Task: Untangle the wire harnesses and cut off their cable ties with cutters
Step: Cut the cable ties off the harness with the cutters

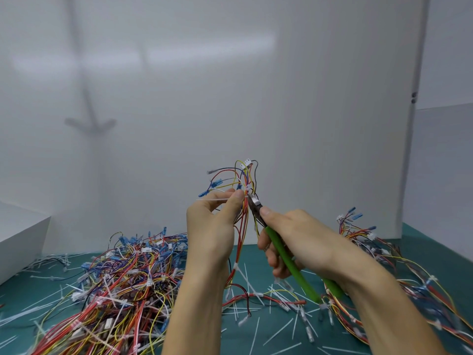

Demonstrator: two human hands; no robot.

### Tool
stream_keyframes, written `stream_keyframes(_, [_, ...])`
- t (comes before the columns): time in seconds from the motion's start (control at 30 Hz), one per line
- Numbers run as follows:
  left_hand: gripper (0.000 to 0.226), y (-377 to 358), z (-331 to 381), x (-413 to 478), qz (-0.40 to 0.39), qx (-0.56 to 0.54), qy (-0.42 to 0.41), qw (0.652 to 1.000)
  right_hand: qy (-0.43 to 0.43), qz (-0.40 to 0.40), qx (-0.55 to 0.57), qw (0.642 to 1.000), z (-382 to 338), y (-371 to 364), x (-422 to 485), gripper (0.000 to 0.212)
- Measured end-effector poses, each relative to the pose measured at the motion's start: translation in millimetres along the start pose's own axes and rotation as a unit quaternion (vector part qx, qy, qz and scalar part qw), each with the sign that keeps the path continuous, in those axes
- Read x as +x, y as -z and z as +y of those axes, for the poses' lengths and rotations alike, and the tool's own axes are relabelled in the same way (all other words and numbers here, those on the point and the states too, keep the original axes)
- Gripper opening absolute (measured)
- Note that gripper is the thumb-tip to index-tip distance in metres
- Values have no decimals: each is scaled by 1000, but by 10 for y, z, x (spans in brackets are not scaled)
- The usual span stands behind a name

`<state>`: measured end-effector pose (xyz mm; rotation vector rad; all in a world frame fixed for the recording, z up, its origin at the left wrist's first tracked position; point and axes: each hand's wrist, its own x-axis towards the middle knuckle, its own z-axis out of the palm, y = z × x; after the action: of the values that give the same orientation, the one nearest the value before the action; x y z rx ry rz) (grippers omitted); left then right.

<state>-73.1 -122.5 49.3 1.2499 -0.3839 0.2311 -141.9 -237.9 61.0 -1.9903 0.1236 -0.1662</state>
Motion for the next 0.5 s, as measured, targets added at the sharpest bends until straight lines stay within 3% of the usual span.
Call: stream_keyframes(0.5, [9,-12,-1,-1,-3,7,4,1000,1,29,20,999,37,-39,40,62])
